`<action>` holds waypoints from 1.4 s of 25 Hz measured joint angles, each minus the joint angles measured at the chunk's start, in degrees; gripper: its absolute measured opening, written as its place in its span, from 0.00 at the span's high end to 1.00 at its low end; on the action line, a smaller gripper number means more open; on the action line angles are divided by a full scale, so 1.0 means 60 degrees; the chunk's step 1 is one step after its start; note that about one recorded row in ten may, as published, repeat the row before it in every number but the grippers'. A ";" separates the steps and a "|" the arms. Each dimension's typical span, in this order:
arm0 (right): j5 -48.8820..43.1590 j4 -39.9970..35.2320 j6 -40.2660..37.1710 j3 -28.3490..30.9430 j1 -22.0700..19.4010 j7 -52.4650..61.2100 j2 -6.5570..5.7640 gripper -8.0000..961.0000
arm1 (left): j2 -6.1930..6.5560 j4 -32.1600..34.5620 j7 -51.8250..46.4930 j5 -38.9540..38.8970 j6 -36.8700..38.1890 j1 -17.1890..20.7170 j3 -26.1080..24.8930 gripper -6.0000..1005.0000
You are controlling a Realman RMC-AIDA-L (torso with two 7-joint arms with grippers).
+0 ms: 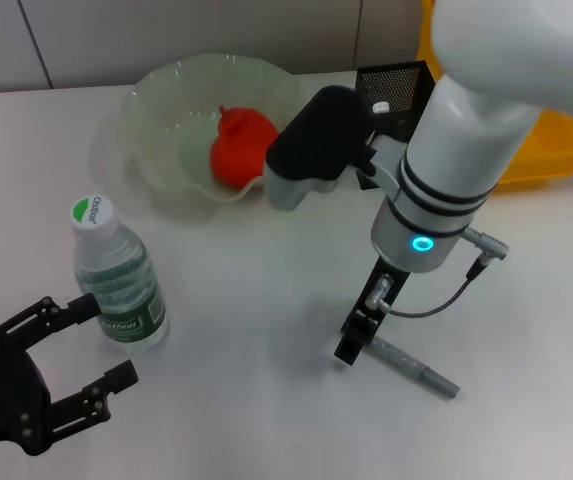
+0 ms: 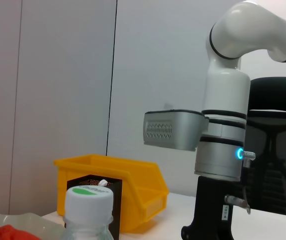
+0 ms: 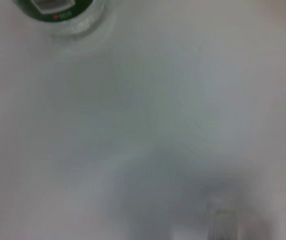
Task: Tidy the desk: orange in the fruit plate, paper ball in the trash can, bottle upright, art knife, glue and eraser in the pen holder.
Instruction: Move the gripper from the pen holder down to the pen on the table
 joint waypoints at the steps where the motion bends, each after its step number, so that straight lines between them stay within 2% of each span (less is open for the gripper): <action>1: 0.0002 -0.0011 0.0031 -0.0096 -0.0003 0.0035 0.0001 0.32 | -0.0001 -0.0001 0.0000 0.0000 0.0002 0.0008 -0.0001 0.22; 5: 0.0135 -0.0037 0.0086 -0.0274 0.0001 0.0050 0.0004 0.34 | -0.0005 -0.0027 0.0000 -0.0001 0.0005 0.0039 -0.0007 0.22; 11: 0.0204 0.0003 0.0099 -0.0289 0.0023 0.0051 0.0005 0.55 | 0.0007 -0.0089 0.0008 -0.0001 0.0007 0.0059 -0.0009 0.22; 15: 0.0205 0.0008 0.0105 -0.0295 0.0012 0.0056 0.0005 0.74 | 0.0009 -0.0090 0.0011 -0.0001 0.0005 0.0068 -0.0004 0.22; 32: 0.0203 0.0032 0.0108 -0.0398 -0.0031 -0.0019 0.0004 0.74 | 0.0009 -0.0089 0.0013 0.0000 0.0007 0.0068 -0.0060 0.22; 35: 0.0201 -0.0038 0.0095 -0.0362 -0.0073 -0.0041 -0.0002 0.80 | 0.0009 -0.0089 0.0013 0.0000 0.0005 0.0067 -0.0060 0.22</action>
